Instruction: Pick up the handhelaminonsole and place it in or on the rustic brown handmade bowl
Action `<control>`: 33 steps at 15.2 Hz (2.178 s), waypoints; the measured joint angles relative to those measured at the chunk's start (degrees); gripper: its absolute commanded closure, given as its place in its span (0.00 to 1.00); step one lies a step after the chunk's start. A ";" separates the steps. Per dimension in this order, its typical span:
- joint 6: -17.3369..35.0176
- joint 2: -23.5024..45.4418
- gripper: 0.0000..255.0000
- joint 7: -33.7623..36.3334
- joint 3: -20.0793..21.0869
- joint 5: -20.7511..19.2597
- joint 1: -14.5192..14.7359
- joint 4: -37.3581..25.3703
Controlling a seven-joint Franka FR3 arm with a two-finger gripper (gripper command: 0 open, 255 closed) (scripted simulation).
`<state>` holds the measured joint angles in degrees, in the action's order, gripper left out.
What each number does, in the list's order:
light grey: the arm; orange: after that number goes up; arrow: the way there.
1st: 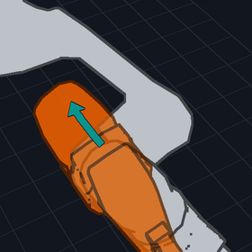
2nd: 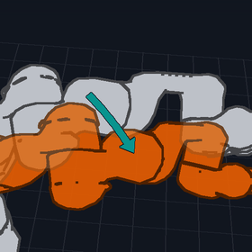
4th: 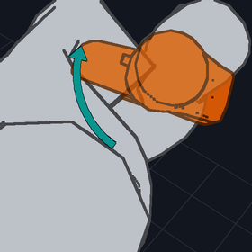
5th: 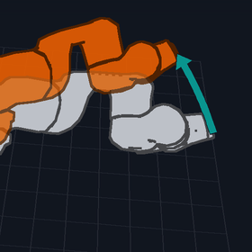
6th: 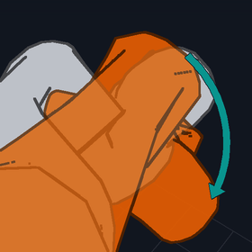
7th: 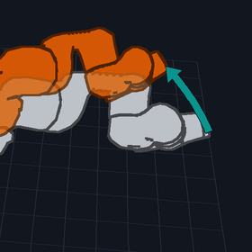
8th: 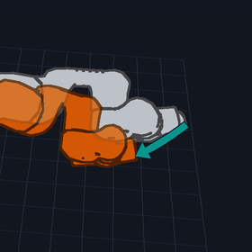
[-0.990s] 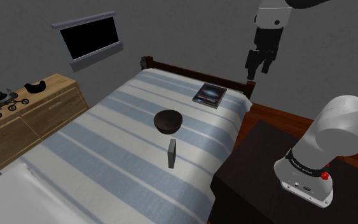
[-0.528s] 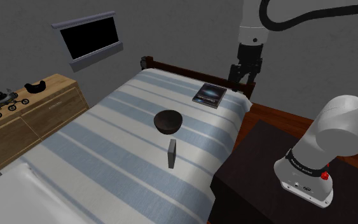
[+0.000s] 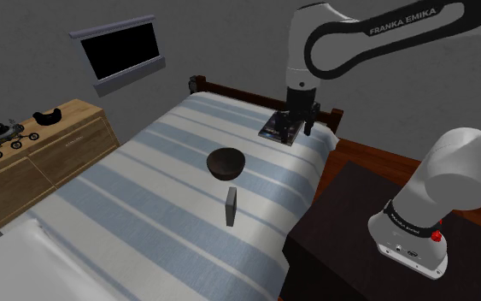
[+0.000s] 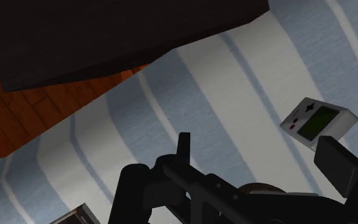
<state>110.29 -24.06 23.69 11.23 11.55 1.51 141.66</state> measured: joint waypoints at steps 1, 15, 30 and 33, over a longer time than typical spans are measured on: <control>1.57 1.96 0.00 1.26 0.80 0.40 0.19 -0.43; 20.26 33.63 0.00 17.58 6.34 -1.99 2.60 -13.76; 28.99 52.88 0.00 24.59 4.61 -5.62 6.52 -24.23; 29.25 53.09 0.00 24.58 4.58 -5.65 6.55 -24.19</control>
<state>139.54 29.03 48.27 15.81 5.90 8.06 117.47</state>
